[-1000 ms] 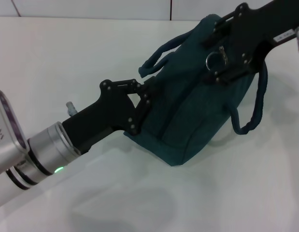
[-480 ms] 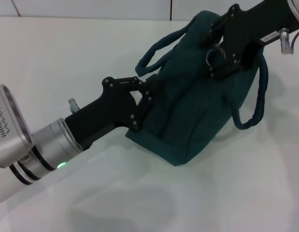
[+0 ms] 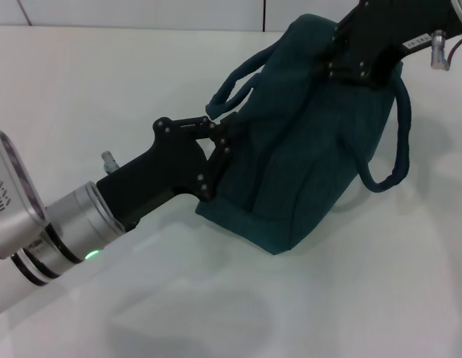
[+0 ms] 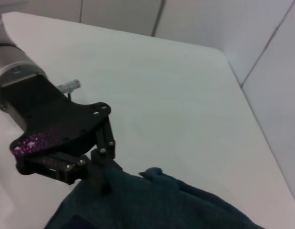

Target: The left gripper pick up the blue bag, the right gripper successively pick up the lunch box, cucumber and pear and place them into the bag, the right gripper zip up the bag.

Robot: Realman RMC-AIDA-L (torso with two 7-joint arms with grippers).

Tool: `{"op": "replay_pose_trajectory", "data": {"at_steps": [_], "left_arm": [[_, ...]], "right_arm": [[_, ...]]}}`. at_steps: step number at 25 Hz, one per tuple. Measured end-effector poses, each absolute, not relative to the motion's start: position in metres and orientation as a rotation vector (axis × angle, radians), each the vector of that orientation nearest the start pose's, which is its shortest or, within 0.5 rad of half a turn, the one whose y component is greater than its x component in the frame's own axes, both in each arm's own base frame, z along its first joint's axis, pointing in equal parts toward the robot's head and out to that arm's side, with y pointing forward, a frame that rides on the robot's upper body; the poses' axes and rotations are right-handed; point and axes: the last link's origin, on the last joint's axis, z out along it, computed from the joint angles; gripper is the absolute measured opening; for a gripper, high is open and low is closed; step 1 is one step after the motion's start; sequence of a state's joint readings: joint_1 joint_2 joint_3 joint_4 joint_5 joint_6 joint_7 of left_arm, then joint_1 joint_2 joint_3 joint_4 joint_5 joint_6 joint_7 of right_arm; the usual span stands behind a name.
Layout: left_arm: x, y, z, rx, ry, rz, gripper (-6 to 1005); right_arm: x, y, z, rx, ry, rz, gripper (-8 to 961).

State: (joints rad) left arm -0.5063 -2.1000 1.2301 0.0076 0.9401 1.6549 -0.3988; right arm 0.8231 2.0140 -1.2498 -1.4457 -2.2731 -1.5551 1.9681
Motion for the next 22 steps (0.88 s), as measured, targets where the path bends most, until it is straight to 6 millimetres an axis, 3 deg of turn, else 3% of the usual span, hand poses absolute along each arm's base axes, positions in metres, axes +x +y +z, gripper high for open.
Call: {"op": "replay_pose_trajectory", "data": {"at_steps": [6, 12, 17, 22], "left_arm": [[-0.248, 0.275, -0.058, -2.26, -0.143, -1.175, 49], [-0.248, 0.275, -0.058, -2.261, -0.143, -1.175, 48], [-0.247, 0.275, -0.058, -2.265, -0.141, -1.177, 48], [-0.247, 0.274, -0.058, -2.266, -0.138, -1.182, 48]], "right_arm": [[0.063, 0.393, 0.046, -2.757, -0.168, -0.061, 112], [0.073, 0.389, 0.053, -2.705, -0.163, 0.06, 16], [0.078, 0.389, 0.064, -2.668, -0.115, 0.138, 26], [0.1, 0.383, 0.075, -2.664, -0.033, 0.195, 37]]}}
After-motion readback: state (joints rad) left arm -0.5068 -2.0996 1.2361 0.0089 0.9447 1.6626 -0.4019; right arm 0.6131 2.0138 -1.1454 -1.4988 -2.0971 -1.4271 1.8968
